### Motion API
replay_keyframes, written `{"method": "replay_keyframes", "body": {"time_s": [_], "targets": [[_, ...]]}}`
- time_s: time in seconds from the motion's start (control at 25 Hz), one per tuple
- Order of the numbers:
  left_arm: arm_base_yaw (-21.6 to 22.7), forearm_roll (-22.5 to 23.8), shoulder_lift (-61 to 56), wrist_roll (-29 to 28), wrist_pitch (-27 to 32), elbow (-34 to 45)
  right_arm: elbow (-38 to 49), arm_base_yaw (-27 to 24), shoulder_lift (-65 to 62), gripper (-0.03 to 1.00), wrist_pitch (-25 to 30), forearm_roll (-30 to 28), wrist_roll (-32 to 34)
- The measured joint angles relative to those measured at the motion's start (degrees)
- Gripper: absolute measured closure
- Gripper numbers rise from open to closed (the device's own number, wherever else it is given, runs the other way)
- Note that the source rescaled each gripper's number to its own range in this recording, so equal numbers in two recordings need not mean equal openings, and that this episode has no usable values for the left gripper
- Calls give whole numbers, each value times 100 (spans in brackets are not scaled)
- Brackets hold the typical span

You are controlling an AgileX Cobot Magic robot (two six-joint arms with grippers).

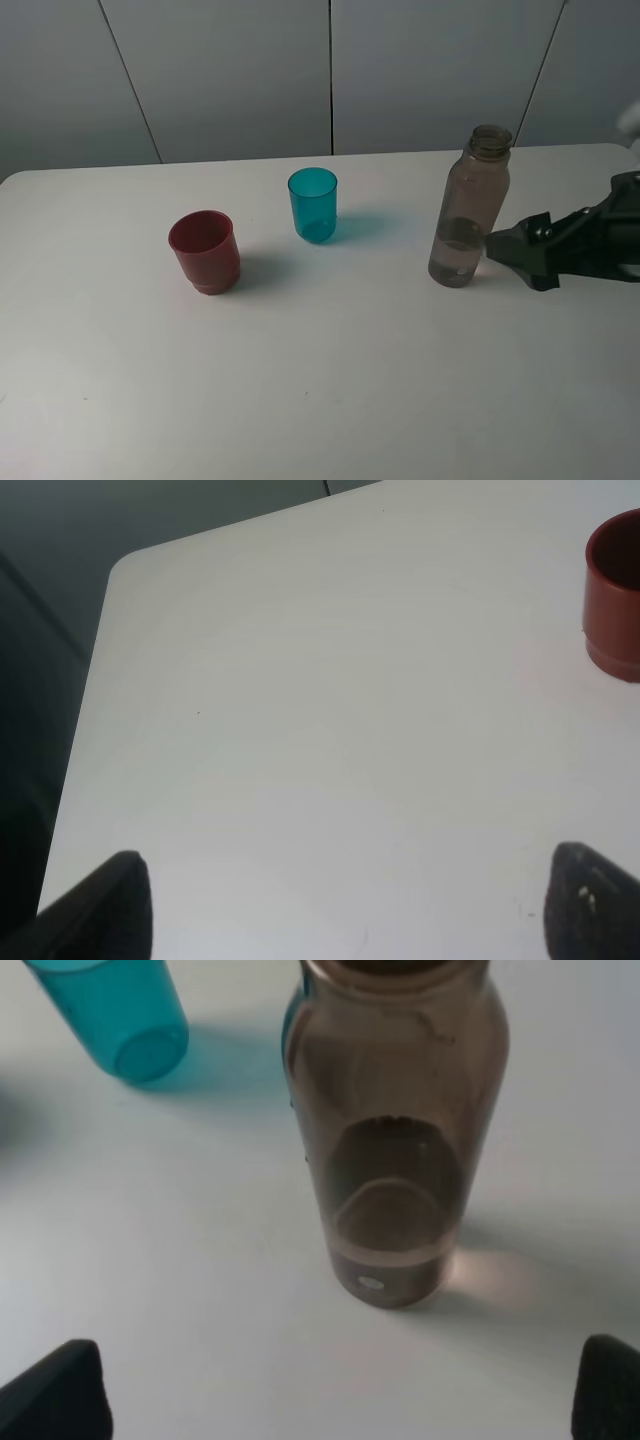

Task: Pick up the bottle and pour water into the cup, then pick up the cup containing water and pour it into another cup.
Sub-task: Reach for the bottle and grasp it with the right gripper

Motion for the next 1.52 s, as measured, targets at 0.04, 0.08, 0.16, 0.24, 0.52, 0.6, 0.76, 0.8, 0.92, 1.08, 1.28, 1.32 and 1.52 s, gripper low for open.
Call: {"method": "replay_keyframes", "body": {"time_s": [0.04, 0.08, 0.16, 0.24, 0.52, 0.6, 0.76, 0.8, 0.92, 1.08, 1.28, 1.32, 1.52], "targets": [[0, 0, 0, 0, 0, 0, 78, 10, 154, -3, -225, 0, 0], [0, 0, 0, 0, 0, 0, 144, 22, 322, -3, -429, 0, 0], [0, 0, 0, 0, 0, 0, 235, 22, 652, -3, -791, 0, 0], [0, 0, 0, 0, 0, 0, 328, 22, 1029, -3, -1253, 0, 0], [0, 0, 0, 0, 0, 0, 465, 22, 2199, -3, -2160, 0, 44], [0, 0, 0, 0, 0, 0, 465, 22, 2493, -3, -2389, 0, 44], [0, 0, 0, 0, 0, 0, 465, 22, 3100, -3, -2997, 0, 44], [0, 0, 0, 0, 0, 0, 465, 22, 3242, -3, -3155, 0, 44], [0, 0, 0, 0, 0, 0, 465, 22, 3603, -3, -3607, -49, 67], [0, 0, 0, 0, 0, 0, 549, 22, 4073, -3, -4466, -401, 331], [0, 0, 0, 0, 0, 0, 559, 22, 4475, -3, -5282, -651, 721], [0, 0, 0, 0, 0, 0, 559, 22, 4507, -3, -5331, -651, 765], [0, 0, 0, 0, 0, 0, 559, 22, 4542, -3, -5691, -640, 734]]}}
